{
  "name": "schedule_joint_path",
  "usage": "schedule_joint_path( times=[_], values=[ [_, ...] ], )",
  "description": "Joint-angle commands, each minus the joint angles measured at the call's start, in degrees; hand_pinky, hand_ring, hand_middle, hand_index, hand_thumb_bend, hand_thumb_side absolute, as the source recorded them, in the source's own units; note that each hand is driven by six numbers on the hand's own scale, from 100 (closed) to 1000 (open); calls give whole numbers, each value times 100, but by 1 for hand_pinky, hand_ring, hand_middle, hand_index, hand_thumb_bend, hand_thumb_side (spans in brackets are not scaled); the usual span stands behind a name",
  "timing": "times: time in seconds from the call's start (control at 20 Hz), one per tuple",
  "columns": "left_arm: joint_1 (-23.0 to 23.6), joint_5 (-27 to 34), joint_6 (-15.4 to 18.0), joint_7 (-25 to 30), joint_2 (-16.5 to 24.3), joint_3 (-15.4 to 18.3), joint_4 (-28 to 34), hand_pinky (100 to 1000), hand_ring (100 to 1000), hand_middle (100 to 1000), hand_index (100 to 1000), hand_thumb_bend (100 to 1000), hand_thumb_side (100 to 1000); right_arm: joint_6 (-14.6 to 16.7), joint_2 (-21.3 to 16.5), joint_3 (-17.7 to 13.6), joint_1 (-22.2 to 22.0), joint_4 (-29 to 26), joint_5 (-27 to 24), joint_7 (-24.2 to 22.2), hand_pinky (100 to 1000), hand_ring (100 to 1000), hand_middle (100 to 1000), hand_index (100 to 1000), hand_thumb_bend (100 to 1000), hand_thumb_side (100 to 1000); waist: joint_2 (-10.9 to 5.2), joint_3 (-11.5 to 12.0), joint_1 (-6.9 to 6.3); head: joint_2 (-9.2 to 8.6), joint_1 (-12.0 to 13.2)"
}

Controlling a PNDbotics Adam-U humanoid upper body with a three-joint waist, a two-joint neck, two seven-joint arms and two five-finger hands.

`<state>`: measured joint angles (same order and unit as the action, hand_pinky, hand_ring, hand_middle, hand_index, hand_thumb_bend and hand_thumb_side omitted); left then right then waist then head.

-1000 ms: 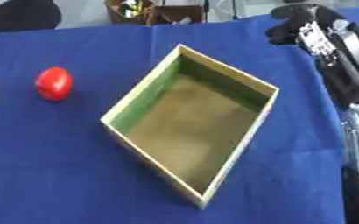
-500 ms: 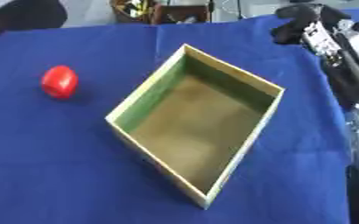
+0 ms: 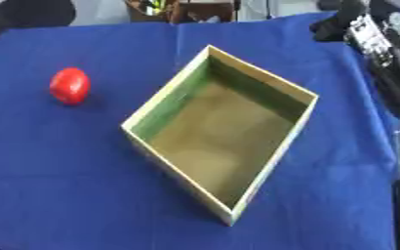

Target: Pick up objects on the table and place them in the box.

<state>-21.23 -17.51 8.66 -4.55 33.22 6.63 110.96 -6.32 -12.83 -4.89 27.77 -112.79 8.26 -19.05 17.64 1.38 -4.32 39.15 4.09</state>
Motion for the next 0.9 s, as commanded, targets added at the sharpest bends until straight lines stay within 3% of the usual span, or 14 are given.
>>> schedule_joint_path(
  times=[0.05,0.15,0.4,0.65,0.9],
  values=[
    [-87,-143,-30,-59,389,34,-53,518,742,774,976,100,681,33,-51,30,100,-41,-2,-27,770,747,521,783,100,827,-105,-16,-20,-72,61],
    [-231,-286,-104,61,617,-187,-279,561,777,803,994,100,693,57,-117,71,112,-6,14,-80,770,748,521,783,100,827,-85,-53,-64,-169,105],
    [-778,-743,-80,511,1358,-926,-1019,627,816,831,1000,100,737,112,-140,93,127,55,27,-152,770,748,521,784,100,828,-75,-109,-48,-223,138],
    [-1212,-1203,221,971,2008,-1380,-1768,702,862,894,1000,362,890,146,-133,128,148,92,23,-212,771,749,520,784,100,827,-48,-204,-44,-255,212],
    [-1599,-1685,697,1453,2072,-1580,-2551,734,877,914,1000,551,958,166,-149,156,147,123,20,-263,771,749,519,784,100,826,-40,-242,-69,-251,234]
  ],
)
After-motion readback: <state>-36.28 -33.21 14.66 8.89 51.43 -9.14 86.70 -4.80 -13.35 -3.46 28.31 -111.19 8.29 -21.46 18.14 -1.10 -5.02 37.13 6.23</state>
